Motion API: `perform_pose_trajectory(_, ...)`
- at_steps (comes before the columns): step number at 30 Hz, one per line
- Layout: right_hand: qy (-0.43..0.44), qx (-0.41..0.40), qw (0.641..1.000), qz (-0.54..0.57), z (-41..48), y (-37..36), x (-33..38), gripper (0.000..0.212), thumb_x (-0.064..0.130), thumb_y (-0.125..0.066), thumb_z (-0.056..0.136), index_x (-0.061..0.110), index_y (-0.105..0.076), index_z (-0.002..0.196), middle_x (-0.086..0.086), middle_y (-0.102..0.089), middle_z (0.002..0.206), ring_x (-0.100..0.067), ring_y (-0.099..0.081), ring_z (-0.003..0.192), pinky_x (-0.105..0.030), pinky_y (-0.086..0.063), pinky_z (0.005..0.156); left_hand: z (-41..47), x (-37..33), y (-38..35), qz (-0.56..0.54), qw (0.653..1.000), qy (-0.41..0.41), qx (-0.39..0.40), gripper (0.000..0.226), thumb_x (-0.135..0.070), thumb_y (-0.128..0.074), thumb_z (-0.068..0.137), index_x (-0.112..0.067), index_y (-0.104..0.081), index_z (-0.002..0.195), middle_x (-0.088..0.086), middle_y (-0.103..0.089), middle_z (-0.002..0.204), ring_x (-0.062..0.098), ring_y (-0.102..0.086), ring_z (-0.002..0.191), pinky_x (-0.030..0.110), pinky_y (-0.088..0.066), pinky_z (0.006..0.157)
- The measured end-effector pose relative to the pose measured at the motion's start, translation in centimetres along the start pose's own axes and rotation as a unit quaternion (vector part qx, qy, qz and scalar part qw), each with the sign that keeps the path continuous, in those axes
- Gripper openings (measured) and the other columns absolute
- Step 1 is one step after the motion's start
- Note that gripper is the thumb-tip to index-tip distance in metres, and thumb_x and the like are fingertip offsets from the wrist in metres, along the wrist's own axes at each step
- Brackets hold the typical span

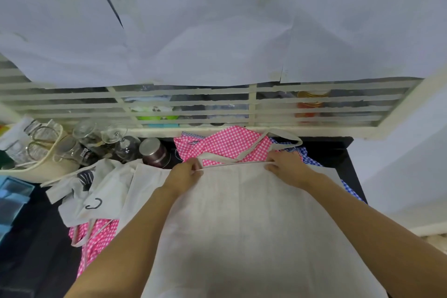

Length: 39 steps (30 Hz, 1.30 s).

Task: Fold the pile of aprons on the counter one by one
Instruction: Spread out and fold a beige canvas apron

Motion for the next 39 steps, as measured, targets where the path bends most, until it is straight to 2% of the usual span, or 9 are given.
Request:
perform_pose_trajectory(10, -0.06, -0.047, 0.997, -0.016, 2.4, -1.2, -1.2, 0.023, 0.033, -0.046, 0.098, 0.015, -0.058, 0.107, -0.002, -0.066, 0.11, -0.025, -0.057, 0.106, -0.037, -0.028, 0.104, 1.3, 0.2, 0.6, 0.103, 0.989, 0.054, -0.094, 0.013, -0.014, -0.051, 0.09, -0.008, -0.062, 0.094, 0.011, -0.067, 0.094, 0.033, -0.06, 0.091, 0.037, -0.042, 0.087)
perform_pose_trajectory(14, -0.096, -0.066, 0.992, -0.04, 2.2, -1.3, -1.4, 0.022, 0.036, -0.047, 0.097, 0.018, -0.059, 0.102, -0.001, -0.064, 0.108, -0.024, -0.054, 0.106, -0.038, -0.03, 0.098, -2.5, -4.3, 1.9, 0.071, 0.967, -0.067, -0.235, 0.025, -0.01, -0.045, 0.077, -0.001, -0.062, 0.094, 0.016, -0.06, 0.088, 0.035, -0.055, 0.078, 0.04, -0.044, 0.07)
perform_pose_trajectory(20, -0.106, -0.125, 0.986, -0.028, 0.3, -0.7, 0.1, 0.035, 0.031, -0.05, 0.095, 0.014, -0.051, 0.125, -0.01, -0.05, 0.129, -0.03, -0.041, 0.122, -0.04, -0.024, 0.104, -13.6, -8.7, -7.6, 0.073, 0.962, -0.236, -0.115, 0.029, -0.031, -0.049, 0.089, -0.017, -0.06, 0.113, -0.001, -0.064, 0.104, 0.02, -0.061, 0.093, 0.025, -0.035, 0.08)
perform_pose_trajectory(23, -0.04, -0.212, 0.975, 0.044, -3.7, -0.2, 3.3, 0.042, 0.013, -0.065, 0.084, 0.006, -0.054, 0.124, -0.018, -0.051, 0.131, -0.037, -0.045, 0.124, -0.045, -0.032, 0.106, -15.8, -5.2, -11.3, 0.09, 0.978, -0.173, -0.069, 0.055, -0.045, -0.043, 0.093, -0.018, -0.043, 0.141, -0.001, -0.053, 0.135, 0.013, -0.046, 0.122, 0.029, -0.036, 0.101)
perform_pose_trajectory(26, 0.015, -0.229, 0.972, 0.047, -9.7, -4.6, 7.1, 0.047, 0.009, -0.069, 0.08, 0.007, -0.056, 0.125, -0.018, -0.051, 0.135, -0.038, -0.048, 0.126, -0.045, -0.039, 0.104, -17.2, -3.5, -12.8, 0.111, 0.984, -0.134, -0.033, 0.06, -0.049, -0.026, 0.1, -0.019, -0.022, 0.151, 0.002, -0.034, 0.153, 0.011, -0.023, 0.14, 0.037, -0.009, 0.117)
perform_pose_trajectory(28, 0.033, -0.189, 0.98, 0.06, -13.5, -9.5, 9.0, 0.047, 0.019, -0.056, 0.09, 0.015, -0.047, 0.136, -0.011, -0.039, 0.148, -0.028, -0.034, 0.138, -0.039, -0.031, 0.111, -17.7, -3.2, -13.2, 0.118, 0.985, -0.123, -0.022, 0.058, -0.049, -0.016, 0.102, -0.02, -0.012, 0.152, 0.003, -0.022, 0.158, 0.011, -0.01, 0.144, 0.037, 0.01, 0.116)
perform_pose_trajectory(32, 0.053, -0.151, 0.987, 0.001, -19.8, -16.5, 10.2, 0.047, 0.037, -0.025, 0.102, 0.021, -0.035, 0.145, -0.008, -0.028, 0.154, -0.024, -0.023, 0.143, -0.04, -0.019, 0.114, -19.2, -0.5, -12.7, 0.121, 0.987, -0.091, -0.044, 0.063, -0.056, 0.0, 0.098, -0.024, -0.004, 0.153, 0.0, -0.003, 0.16, 0.01, 0.007, 0.145, 0.036, 0.023, 0.113)
perform_pose_trajectory(35, -0.016, -0.147, 0.988, -0.033, -23.1, -17.7, 7.0, 0.051, 0.044, -0.02, 0.102, 0.024, -0.03, 0.148, -0.007, -0.028, 0.155, -0.026, -0.023, 0.143, -0.042, -0.016, 0.115, -20.9, 3.9, -11.3, 0.139, 0.987, -0.043, -0.065, 0.069, -0.061, 0.009, 0.093, -0.027, -0.001, 0.151, -0.005, 0.001, 0.159, 0.008, 0.012, 0.145, 0.038, 0.025, 0.112)
perform_pose_trajectory(39, -0.245, -0.161, 0.955, 0.043, -28.4, -17.4, -1.1, 0.058, 0.048, -0.025, 0.097, 0.017, -0.034, 0.146, -0.013, -0.034, 0.152, -0.033, -0.028, 0.14, -0.048, -0.024, 0.111, -23.7, 10.1, -8.3, 0.116, 0.985, 0.067, -0.106, 0.076, -0.061, 0.005, 0.085, -0.023, -0.003, 0.151, -0.006, -0.001, 0.159, 0.012, 0.005, 0.147, 0.048, 0.015, 0.114)
Point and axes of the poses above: each hand's wrist, its own z-axis towards the middle knuckle, its own y-axis out of the back of the hand, x = y × z, the point moved 10 cm from there along z, towards the middle knuckle
